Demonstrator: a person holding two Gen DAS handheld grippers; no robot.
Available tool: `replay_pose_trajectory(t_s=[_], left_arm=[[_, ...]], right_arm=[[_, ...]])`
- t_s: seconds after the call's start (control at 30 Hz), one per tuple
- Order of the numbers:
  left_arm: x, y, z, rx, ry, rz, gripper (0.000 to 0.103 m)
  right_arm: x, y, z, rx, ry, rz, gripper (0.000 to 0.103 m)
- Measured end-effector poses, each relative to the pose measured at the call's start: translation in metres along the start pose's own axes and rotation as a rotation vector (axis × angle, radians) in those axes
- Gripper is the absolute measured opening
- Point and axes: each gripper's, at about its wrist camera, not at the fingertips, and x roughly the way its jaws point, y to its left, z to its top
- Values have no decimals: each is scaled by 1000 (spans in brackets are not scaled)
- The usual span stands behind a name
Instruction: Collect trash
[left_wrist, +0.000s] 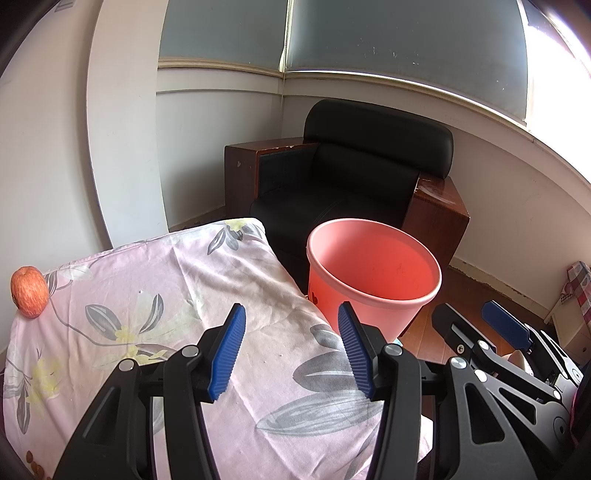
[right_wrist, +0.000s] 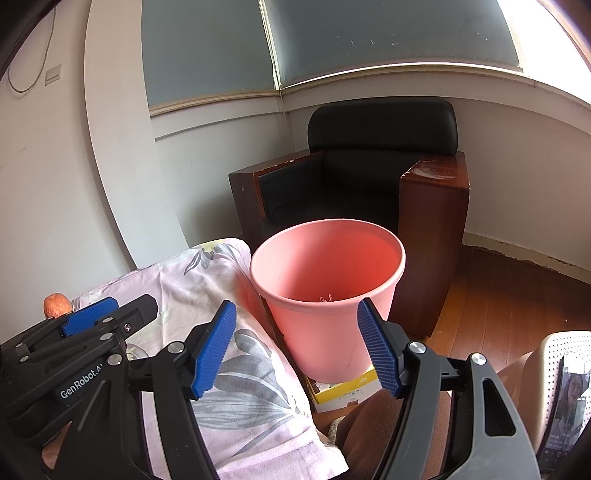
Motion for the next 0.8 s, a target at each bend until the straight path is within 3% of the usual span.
replay_pose_trajectory(t_s=[0.8], left_arm=[[8,-1,-3,11,10,0,51]], right_arm=[[8,-4,-1,23,21,-4,69]])
